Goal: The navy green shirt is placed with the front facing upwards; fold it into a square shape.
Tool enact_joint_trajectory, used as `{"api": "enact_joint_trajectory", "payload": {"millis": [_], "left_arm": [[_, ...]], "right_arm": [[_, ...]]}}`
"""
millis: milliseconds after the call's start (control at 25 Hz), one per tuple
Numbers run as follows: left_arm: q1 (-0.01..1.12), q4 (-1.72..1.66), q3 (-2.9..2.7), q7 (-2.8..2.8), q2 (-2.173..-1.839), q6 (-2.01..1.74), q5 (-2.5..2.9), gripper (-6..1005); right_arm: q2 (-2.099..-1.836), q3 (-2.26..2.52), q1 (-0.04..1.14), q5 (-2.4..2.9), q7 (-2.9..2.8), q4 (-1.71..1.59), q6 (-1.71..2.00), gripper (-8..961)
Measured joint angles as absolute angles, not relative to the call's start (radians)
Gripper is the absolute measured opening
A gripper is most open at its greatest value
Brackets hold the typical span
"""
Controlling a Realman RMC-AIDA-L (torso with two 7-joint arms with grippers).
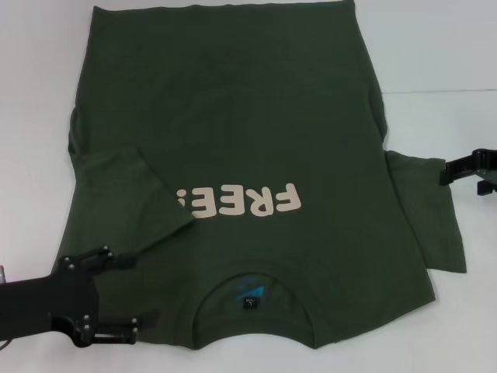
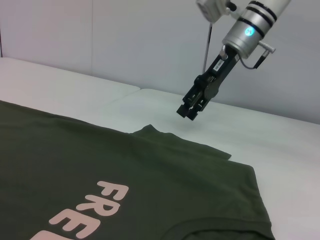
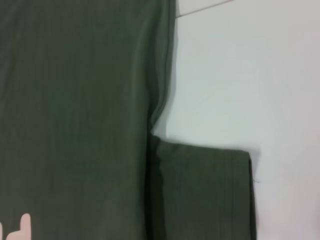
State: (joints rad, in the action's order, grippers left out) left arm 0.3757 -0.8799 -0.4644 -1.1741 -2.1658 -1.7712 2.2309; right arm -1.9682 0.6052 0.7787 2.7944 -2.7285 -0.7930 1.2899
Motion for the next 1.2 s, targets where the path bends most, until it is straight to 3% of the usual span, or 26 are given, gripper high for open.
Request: {"api": "enact_joint_trajectory", "payload": {"millis": [1200], "left_arm": [[0.378,-0.879,-0.462,-1.173,-2.166,-1.758,2.23,959]], "right_arm": [[-2.011,0.655,0.79,2.79,-2.715,-0.661,1.082,794]]}}
